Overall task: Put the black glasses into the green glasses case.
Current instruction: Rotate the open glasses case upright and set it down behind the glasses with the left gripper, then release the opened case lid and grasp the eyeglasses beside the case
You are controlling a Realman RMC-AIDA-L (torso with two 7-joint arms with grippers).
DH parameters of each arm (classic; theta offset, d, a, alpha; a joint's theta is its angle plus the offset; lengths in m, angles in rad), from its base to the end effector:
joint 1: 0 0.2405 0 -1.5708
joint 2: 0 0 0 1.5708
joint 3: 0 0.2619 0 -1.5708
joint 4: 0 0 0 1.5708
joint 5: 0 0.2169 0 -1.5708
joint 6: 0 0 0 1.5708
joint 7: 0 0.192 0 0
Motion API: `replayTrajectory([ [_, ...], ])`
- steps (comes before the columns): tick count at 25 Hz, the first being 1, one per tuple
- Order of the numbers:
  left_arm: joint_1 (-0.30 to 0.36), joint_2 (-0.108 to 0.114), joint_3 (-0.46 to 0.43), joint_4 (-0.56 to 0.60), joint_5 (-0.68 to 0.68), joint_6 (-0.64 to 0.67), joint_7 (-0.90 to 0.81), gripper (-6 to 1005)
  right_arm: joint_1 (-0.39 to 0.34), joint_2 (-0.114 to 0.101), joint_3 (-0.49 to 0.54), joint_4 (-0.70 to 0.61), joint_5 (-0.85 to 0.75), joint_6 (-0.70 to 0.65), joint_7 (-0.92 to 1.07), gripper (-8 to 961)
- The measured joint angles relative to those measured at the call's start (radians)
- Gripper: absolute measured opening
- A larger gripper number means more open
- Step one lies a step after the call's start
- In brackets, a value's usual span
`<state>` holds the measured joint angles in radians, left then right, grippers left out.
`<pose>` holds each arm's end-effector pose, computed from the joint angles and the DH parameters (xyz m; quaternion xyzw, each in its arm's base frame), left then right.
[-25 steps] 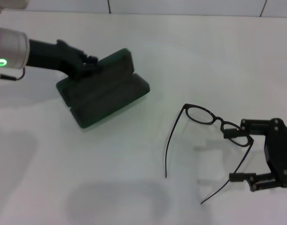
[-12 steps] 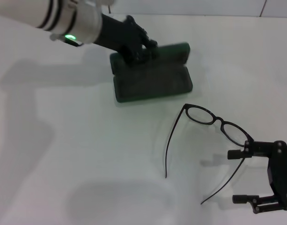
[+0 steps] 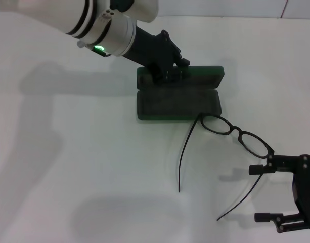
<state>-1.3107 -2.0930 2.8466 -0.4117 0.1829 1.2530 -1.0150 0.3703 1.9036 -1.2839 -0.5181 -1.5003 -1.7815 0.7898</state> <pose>-0.1388 0.4585 -0.1053 -0.9915 0.0804 0.0110 0.1018 0.2605 0.2599 -0.0364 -0.9543 -0.0460 0.2938 0.0311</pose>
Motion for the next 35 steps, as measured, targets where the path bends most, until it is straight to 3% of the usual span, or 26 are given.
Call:
replayTrajectory([
  [7,-0.022,0.001,-0.001,-0.002,-0.007,0.029,-0.006,347,0.000,-0.002,0.013,0.000,-0.001,0.006,0.010,756],
  [11,0.000,0.006,-0.001,-0.023,-0.118,0.118,0.002,374,-0.004,0.002,0.069,-0.005,-0.002,0.006,0.037,756],
  [13,0.040,0.006,-0.001,-0.046,-0.248,0.170,-0.004,387,0.001,0.005,0.111,-0.012,-0.002,0.011,0.077,756],
  [16,0.133,0.004,-0.001,-0.049,-0.474,0.221,-0.044,627,0.021,0.004,0.152,-0.081,-0.021,0.051,0.225,756],
  [19,0.247,0.003,-0.001,-0.010,-0.639,0.255,-0.061,637,0.038,0.003,0.156,-0.247,-0.122,0.120,0.484,756],
  [23,0.378,0.004,-0.001,0.053,-0.731,0.259,-0.057,644,0.079,0.029,0.155,-0.470,-0.326,0.183,0.824,754],
  [27,0.433,0.005,-0.002,0.074,-0.749,0.267,-0.047,643,0.140,0.074,0.149,-0.634,-0.540,0.197,1.038,752],
  [30,0.447,0.005,-0.002,0.081,-0.750,0.270,-0.047,643,0.207,0.109,0.133,-0.684,-0.718,0.201,1.159,750],
  [35,0.458,0.005,-0.003,0.082,-0.744,0.270,-0.049,642,0.283,0.112,-0.022,-0.669,-0.821,0.259,1.304,700],
])
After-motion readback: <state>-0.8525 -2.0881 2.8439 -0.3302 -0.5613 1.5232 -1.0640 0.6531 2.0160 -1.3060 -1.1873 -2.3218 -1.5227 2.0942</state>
